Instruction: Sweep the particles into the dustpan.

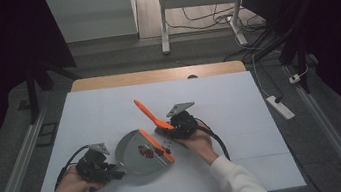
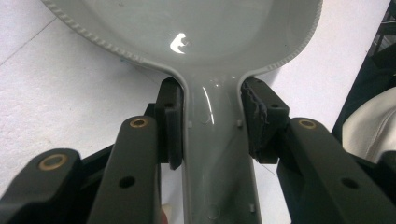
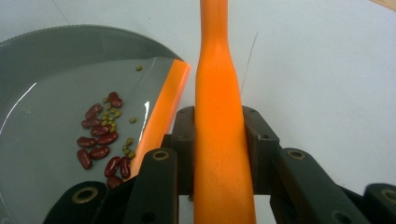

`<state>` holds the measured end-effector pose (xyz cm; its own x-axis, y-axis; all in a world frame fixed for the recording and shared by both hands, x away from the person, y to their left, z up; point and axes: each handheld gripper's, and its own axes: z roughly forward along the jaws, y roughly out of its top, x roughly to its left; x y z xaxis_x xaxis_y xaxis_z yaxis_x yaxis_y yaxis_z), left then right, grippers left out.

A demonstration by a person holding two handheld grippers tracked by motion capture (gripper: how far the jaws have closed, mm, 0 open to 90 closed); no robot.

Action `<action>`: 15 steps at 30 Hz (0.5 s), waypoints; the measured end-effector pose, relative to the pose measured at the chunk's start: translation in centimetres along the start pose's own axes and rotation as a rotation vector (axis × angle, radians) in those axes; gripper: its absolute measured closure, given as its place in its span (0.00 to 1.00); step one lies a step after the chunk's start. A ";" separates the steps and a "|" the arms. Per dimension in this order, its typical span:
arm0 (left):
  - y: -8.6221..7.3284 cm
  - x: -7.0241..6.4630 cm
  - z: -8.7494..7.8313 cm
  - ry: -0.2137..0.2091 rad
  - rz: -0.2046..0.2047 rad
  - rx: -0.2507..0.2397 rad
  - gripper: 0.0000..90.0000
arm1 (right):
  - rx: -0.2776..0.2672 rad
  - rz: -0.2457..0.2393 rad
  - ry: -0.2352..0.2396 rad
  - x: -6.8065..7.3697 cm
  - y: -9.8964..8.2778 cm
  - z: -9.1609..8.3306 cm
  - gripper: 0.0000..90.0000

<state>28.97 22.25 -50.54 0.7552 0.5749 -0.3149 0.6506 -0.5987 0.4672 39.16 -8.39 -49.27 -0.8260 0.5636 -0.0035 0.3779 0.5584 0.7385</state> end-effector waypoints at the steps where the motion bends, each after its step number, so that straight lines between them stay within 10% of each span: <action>1: 0.0 0.0 0.0 0.000 0.000 0.000 0.69 | 0.001 -0.006 -0.001 0.1 0.0 0.0 0.78; 15: -0.1 0.0 -0.1 0.000 -0.001 -0.002 0.69 | -0.008 -0.014 0.006 1.1 -0.2 0.0 0.78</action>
<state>28.89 22.34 -50.52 0.7546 0.5755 -0.3154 0.6512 -0.5973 0.4682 38.20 -7.88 -49.41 -0.8339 0.5518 -0.0101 0.3626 0.5617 0.7436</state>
